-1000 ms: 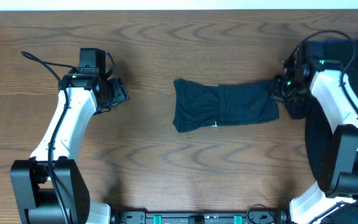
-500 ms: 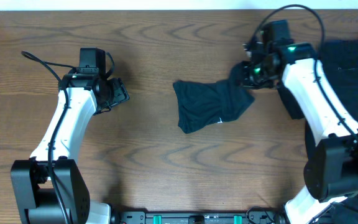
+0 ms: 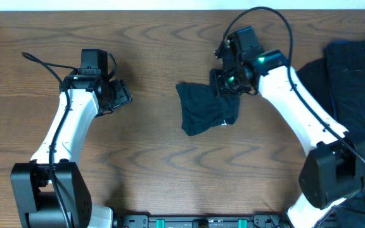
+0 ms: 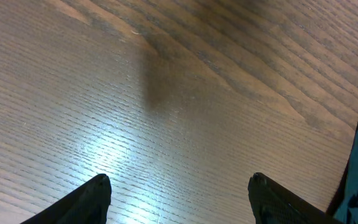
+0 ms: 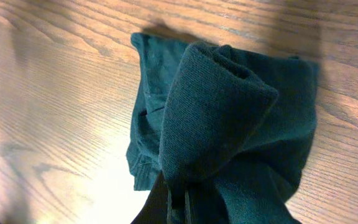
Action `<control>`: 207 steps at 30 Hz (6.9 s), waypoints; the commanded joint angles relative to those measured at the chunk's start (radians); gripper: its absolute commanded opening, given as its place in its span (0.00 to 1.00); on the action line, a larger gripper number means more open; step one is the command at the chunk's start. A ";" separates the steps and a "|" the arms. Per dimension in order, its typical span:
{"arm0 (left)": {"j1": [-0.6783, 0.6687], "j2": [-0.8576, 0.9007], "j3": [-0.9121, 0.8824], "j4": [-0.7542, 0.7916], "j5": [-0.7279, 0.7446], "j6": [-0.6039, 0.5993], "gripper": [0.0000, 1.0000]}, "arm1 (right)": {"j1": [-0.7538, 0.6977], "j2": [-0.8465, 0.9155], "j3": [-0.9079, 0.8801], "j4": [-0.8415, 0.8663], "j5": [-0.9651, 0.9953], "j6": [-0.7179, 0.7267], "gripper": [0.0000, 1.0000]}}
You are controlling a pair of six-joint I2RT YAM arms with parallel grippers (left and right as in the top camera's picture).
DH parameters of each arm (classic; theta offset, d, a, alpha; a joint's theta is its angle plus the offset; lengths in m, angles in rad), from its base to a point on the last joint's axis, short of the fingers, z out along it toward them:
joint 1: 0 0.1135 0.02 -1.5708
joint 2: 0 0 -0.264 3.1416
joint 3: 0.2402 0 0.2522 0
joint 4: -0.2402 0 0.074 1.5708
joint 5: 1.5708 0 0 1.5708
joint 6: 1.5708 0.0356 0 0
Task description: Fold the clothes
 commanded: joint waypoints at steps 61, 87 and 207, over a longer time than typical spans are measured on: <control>-0.467 0.128 -0.010 0.426 0.532 0.104 0.07 | -0.451 0.040 0.024 0.023 -0.137 -0.176 0.99; -0.453 0.520 -0.009 0.678 0.893 -0.036 0.08 | -0.451 0.040 0.024 0.023 -0.137 -0.175 0.99; -0.524 0.185 0.070 0.095 0.111 0.270 0.63 | -0.450 0.040 0.024 0.023 -0.137 -0.175 0.99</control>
